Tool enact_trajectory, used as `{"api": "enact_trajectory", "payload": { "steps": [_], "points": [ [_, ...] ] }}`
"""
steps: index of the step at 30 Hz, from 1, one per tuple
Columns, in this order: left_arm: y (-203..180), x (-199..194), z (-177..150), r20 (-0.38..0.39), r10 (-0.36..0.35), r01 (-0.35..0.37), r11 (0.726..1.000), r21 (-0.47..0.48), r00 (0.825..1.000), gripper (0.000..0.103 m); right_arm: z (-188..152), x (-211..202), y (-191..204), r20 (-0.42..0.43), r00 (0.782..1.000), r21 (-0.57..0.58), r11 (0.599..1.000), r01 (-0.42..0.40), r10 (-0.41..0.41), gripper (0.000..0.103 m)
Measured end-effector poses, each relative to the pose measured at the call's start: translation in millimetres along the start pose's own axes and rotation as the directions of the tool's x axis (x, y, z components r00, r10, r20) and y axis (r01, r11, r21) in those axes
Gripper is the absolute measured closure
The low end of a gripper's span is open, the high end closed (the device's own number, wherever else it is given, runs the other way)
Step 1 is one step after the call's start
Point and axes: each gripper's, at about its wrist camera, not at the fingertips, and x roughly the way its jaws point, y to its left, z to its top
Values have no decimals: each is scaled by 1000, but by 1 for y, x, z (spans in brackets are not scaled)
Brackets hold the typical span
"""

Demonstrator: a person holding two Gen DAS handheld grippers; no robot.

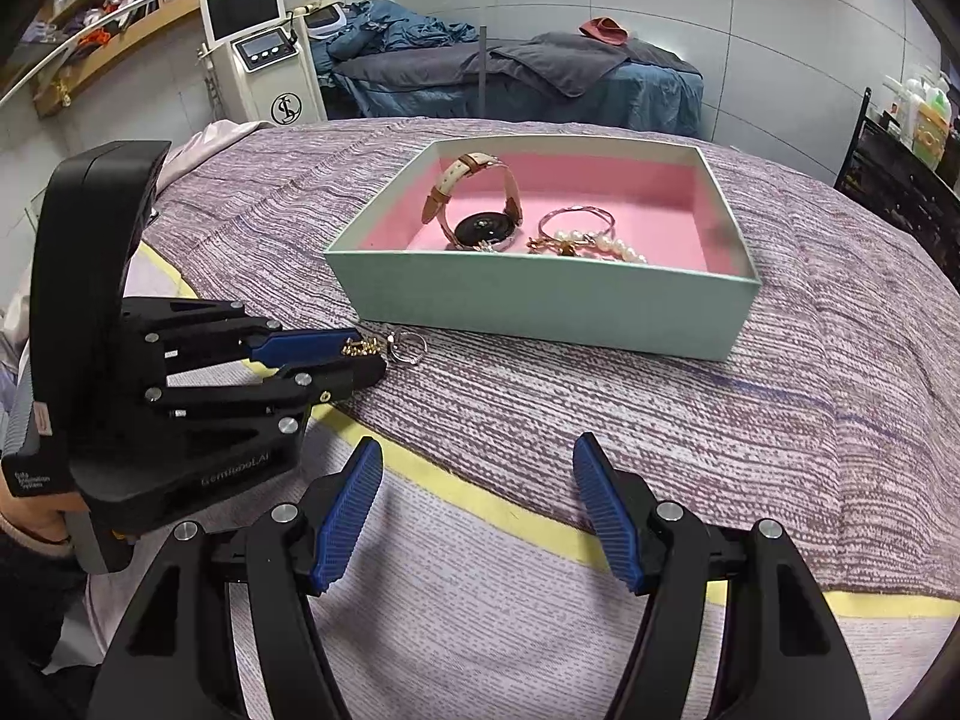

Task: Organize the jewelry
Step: 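Grasp the gold flower charm with the left tool while the right tool grasps the silver ring, then carry the charm with the left tool while the right tool carries the ring into the box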

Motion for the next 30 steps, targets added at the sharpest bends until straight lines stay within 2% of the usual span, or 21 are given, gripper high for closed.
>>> {"api": "enact_trajectory", "payload": {
  "steps": [3,7,15,20,22,30],
  "points": [
    [11,-7,-7,0,13,-13,999,-41,1000,84,8,8,6,-15,1000,-10,1000,-22,22,39],
    [26,-16,-17,-2,33,-33,996,-81,999,84,20,25,17,-48,998,-16,999,-42,41,47],
    [40,-23,-30,-3,22,-22,993,-119,1000,84,40,56,35,-90,996,-42,999,-6,2,60],
    [39,-23,-32,-4,19,-20,993,-117,1000,84,44,61,35,-81,996,-28,999,34,-36,80],
    [39,-23,-32,-4,20,-21,993,-117,1000,84,44,61,32,-77,996,-19,999,36,-38,84],
    [38,-24,-30,-6,26,-27,994,-111,1000,84,41,56,29,-71,997,-7,1000,10,-11,84]
  ]
}}
